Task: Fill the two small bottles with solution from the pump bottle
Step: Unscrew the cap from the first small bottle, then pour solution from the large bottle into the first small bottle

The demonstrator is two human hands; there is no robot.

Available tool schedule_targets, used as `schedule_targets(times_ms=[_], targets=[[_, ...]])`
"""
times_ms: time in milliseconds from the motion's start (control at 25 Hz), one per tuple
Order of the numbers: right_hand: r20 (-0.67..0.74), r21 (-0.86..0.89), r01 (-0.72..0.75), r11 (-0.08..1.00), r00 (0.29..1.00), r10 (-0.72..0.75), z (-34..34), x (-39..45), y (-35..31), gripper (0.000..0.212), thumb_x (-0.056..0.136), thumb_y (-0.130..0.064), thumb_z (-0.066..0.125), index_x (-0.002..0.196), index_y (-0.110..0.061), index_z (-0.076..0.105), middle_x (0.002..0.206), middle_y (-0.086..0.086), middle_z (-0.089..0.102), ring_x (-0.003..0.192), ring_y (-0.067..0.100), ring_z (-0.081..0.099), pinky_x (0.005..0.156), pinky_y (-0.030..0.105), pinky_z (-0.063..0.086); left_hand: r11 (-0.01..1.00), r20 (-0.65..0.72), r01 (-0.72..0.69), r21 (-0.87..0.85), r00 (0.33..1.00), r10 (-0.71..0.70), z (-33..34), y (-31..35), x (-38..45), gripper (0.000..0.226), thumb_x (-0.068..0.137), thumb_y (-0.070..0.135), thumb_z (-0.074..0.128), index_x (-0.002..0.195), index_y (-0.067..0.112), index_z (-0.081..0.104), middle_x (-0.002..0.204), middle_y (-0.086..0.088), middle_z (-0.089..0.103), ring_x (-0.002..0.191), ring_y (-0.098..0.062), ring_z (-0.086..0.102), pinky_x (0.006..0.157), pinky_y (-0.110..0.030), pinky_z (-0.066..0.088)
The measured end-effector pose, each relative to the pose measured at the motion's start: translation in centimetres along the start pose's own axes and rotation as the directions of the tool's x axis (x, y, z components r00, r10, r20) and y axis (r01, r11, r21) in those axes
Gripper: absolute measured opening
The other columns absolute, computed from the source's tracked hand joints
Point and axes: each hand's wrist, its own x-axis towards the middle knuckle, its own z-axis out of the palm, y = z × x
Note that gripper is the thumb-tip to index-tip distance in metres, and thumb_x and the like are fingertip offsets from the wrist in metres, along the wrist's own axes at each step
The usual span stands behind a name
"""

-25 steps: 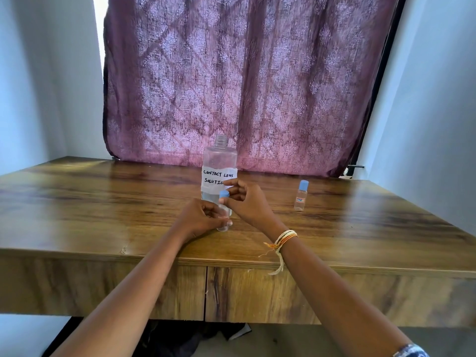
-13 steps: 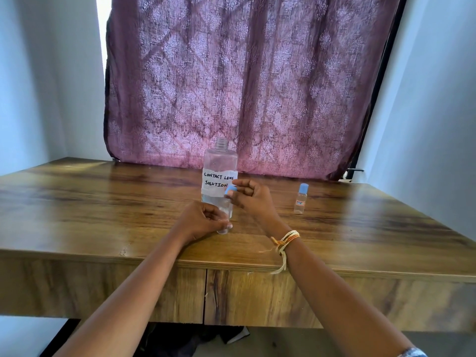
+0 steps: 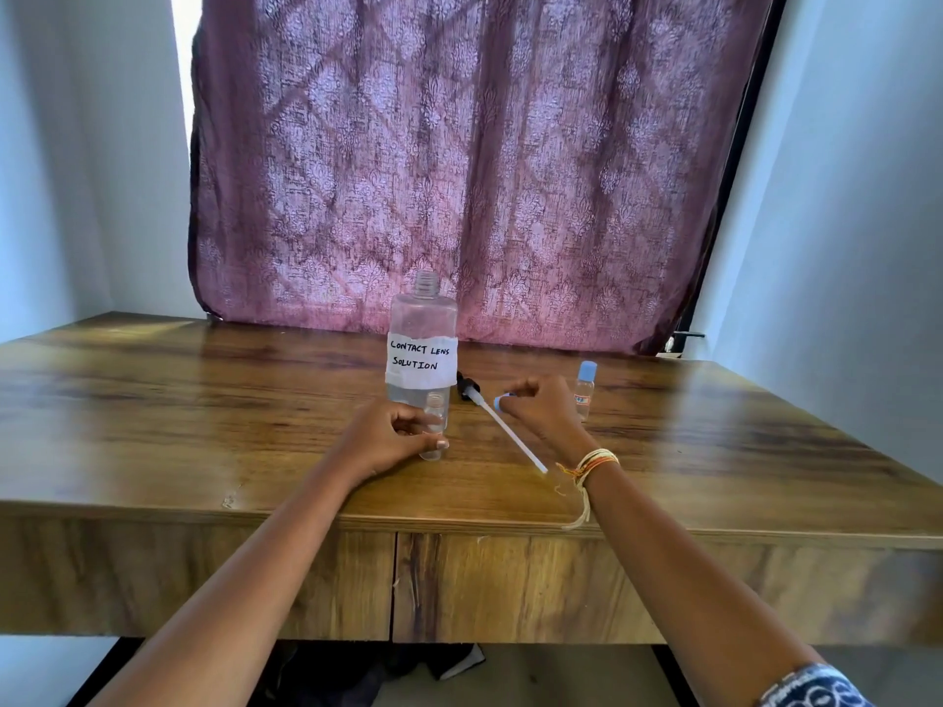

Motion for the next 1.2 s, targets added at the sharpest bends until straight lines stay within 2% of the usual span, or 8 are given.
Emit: schedule_targets(times_ms=[120, 280, 440, 640, 760, 920, 1040, 1200], targets=[[0.025, -0.233, 0.063, 0.970, 0.998, -0.059, -0.6, 0.6, 2.1, 0.010, 0.074, -0.008, 0.070, 0.076, -0.018, 0.068, 0.072, -0.005, 0.062, 0.069, 0.009, 0.056, 0.048, 0.009, 0.036, 1.000, 0.002, 0.002, 0.026, 1.000, -0.002, 0.1, 0.2, -0.1, 0.036, 0.066, 0.045, 0.083, 0.100, 0.040, 0.072, 0.090, 0.019, 0.070, 0.085, 0.006, 0.064, 0.071, -0.016, 0.045], [0.094, -0.358, 0.042, 0.933, 0.996, -0.009, -1.0, 1.4, 3.9, 0.037, 0.073, -0.006, 0.072, 0.109, -0.013, 0.065, 0.098, -0.001, 0.061, 0.088, 0.009, 0.055, 0.057, 0.006, 0.031, 0.998, 0.010, 0.001, 0.067, 1.000, -0.001, 0.1, 0.3, -0.2, 0.032, 0.063, 0.048, 0.083, 0.089, 0.052, 0.065, 0.083, 0.021, 0.069, 0.074, 0.012, 0.062, 0.065, -0.013, 0.041], [0.070, -0.272, -0.024, 0.962, 0.997, 0.045, -1.2, 1.4, 4.1, 0.051, 0.075, -0.003, 0.071, 0.123, -0.011, 0.054, 0.096, -0.002, 0.058, 0.090, 0.012, 0.058, 0.061, 0.010, 0.038, 0.997, 0.009, 0.014, 0.070, 1.000, -0.014, 0.1, 0.2, -0.2, 0.035, 0.059, 0.048, 0.086, 0.088, 0.051, 0.066, 0.085, 0.017, 0.068, 0.074, 0.004, 0.061, 0.064, -0.015, 0.042], [-0.031, -0.248, -0.017, 0.969, 0.999, 0.010, -1.2, 0.4, 3.6, 0.052, 0.076, -0.011, 0.069, 0.125, -0.012, 0.052, 0.111, 0.006, 0.056, 0.099, 0.021, 0.058, 0.083, 0.032, 0.050, 0.998, -0.023, 0.030, 0.052, 0.999, -0.029, 0.1, 0.3, -0.4, 0.026, 0.063, 0.046, 0.084, 0.085, 0.044, 0.069, 0.084, 0.016, 0.069, 0.077, 0.003, 0.062, 0.063, -0.014, 0.042], [-0.184, -0.158, 0.123, 0.980, 0.971, -0.151, -0.4, -0.6, 2.2, 0.034, 0.078, -0.011, 0.065, 0.112, -0.015, 0.060, 0.093, 0.002, 0.059, 0.083, 0.014, 0.057, 0.076, 0.029, 0.048, 0.998, -0.082, 0.049, 0.051, 0.996, -0.045, 0.0, 0.4, -0.5, 0.021, 0.071, 0.039, 0.081, 0.088, 0.032, 0.072, 0.081, 0.012, 0.069, 0.074, -0.001, 0.061, 0.062, -0.013, 0.040], [-0.143, 0.012, 0.215, 0.976, 0.967, -0.211, 1.4, -1.1, -0.6, 0.024, 0.076, -0.006, 0.065, 0.098, -0.016, 0.066, 0.055, -0.011, 0.050, 0.050, -0.002, 0.047, 0.055, 0.011, 0.041, 0.997, -0.129, 0.064, 0.048, 0.990, -0.057, -0.2, 0.4, -0.5, 0.021, 0.074, 0.030, 0.080, 0.090, 0.019, 0.073, 0.079, 0.005, 0.068, 0.069, -0.002, 0.059, 0.058, -0.013, 0.041], [-0.118, 0.112, 0.236, 0.965, 0.968, -0.223, 3.3, -1.2, -2.6, 0.032, 0.075, -0.008, 0.069, 0.105, -0.015, 0.063, 0.070, -0.015, 0.054, 0.060, -0.003, 0.051, 0.055, 0.008, 0.042, 0.997, -0.146, 0.071, 0.036, 0.987, -0.065, -0.7, 0.1, -0.7, 0.018, 0.074, 0.030, 0.080, 0.085, 0.019, 0.072, 0.077, 0.003, 0.069, 0.067, -0.004, 0.059, 0.057, -0.014, 0.042], [0.059, 0.330, 0.127, 0.936, 0.986, -0.155, 5.0, -0.6, -4.7, 0.066, 0.076, -0.001, 0.071, 0.132, -0.011, 0.038, 0.103, -0.004, 0.052, 0.083, 0.004, 0.054, 0.062, 0.015, 0.047, 0.993, -0.190, 0.102, 0.051, 0.978, -0.091, -2.3, -0.5, -1.2, 0.012, 0.073, 0.030, 0.080, 0.076, 0.026, 0.069, 0.076, 0.004, 0.071, 0.067, -0.003, 0.059, 0.056, -0.013, 0.042]])
